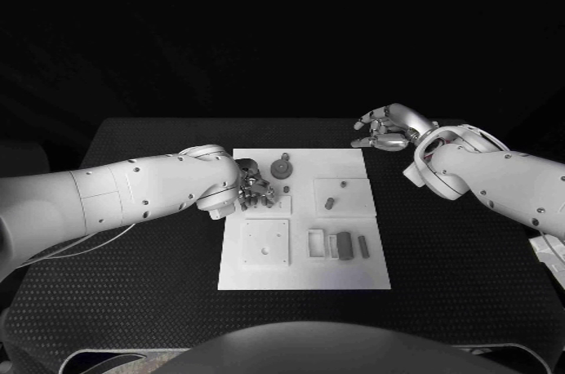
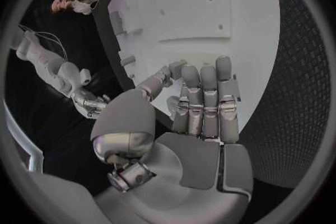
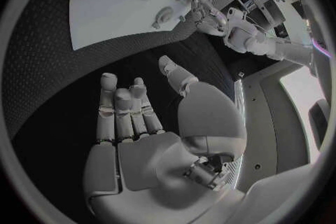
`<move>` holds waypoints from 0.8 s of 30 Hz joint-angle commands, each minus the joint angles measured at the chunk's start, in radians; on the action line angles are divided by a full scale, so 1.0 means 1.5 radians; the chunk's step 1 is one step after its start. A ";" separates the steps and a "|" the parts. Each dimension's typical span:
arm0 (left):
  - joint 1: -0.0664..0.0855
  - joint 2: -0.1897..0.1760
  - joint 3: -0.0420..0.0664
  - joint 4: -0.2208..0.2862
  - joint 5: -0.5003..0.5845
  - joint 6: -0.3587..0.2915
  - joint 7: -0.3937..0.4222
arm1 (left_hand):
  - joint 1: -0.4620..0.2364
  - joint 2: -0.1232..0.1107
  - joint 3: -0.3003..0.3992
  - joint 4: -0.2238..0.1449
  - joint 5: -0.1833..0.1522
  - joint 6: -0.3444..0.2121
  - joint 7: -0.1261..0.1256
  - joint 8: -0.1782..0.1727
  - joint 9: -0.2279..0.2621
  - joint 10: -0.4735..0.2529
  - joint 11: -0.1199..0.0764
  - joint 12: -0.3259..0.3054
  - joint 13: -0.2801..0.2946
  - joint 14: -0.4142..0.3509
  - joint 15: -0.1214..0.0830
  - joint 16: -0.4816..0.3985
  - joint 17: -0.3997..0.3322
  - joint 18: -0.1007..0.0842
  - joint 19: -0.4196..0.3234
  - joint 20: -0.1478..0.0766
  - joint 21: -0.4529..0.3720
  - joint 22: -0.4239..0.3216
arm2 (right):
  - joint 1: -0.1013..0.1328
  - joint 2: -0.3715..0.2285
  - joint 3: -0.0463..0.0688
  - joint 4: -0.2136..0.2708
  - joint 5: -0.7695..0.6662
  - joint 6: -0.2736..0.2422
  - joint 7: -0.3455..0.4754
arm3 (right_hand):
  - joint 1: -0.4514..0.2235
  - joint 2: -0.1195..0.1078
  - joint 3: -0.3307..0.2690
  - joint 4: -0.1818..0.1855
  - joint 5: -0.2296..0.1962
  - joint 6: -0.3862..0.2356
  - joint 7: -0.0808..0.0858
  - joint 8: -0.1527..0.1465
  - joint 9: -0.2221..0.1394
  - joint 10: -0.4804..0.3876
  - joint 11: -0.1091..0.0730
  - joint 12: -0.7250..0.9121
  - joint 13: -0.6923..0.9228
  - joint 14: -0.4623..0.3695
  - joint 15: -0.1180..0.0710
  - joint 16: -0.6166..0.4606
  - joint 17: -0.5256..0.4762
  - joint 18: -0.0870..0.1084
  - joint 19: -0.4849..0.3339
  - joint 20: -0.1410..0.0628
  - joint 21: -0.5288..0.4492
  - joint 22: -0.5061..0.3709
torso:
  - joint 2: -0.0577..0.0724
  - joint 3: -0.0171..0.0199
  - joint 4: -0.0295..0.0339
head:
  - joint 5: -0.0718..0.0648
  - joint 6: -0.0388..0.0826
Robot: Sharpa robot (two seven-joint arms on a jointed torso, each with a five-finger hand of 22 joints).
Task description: Assemble the parts on the task board
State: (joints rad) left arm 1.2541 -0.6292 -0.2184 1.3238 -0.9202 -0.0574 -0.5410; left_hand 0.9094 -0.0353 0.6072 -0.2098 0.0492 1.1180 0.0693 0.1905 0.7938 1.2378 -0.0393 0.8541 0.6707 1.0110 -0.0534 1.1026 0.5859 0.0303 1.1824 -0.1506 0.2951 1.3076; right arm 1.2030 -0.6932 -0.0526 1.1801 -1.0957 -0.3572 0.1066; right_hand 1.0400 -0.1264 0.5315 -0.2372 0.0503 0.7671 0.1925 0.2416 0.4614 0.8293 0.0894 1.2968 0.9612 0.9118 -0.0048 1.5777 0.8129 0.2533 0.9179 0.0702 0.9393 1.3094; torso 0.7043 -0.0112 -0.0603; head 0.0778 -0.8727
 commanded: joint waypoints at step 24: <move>-0.008 -0.004 -0.006 0.003 0.053 -0.062 -0.004 | 0.052 0.056 0.034 -0.043 0.000 -0.004 0.001 -0.003 -0.001 -0.006 0.000 0.004 0.005 -0.007 0.000 0.004 -0.001 0.007 -0.004 0.000 0.000 0.014 | 0.000 0.002 0.000 0.000 -0.001 0.008 0.003 | -0.005 -0.001 0.000 0.005 0.000 -0.001 0.006 0.003 -0.001 -0.006 0.001 0.005 -0.002 0.000 -0.006 0.003 -0.002 0.006 -0.003 0.000 -0.003 0.010 | 0.000 -0.0002 -0.0001 | 0.000 0.000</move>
State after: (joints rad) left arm 1.2480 -0.6372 -0.2244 1.3309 -0.8404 -0.1305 -0.5413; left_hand 0.9096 -0.0351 0.6116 -0.2225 0.0464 1.1180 0.0693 0.1908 0.7929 1.2366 -0.0368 0.8541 0.6762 1.0075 -0.0499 1.1027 0.5860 0.0214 1.1811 -0.1520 0.2990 1.3076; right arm 1.2029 -0.6912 -0.0527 1.1795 -1.0956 -0.3569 0.1064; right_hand 1.0400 -0.1264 0.5315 -0.2373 0.0503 0.7683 0.1902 0.2415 0.4615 0.8257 0.0931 1.3008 0.9604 0.9118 -0.0046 1.5777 0.8117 0.2483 0.9180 0.0702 0.9393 1.3094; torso 0.7045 -0.0118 -0.0600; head 0.0775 -0.8727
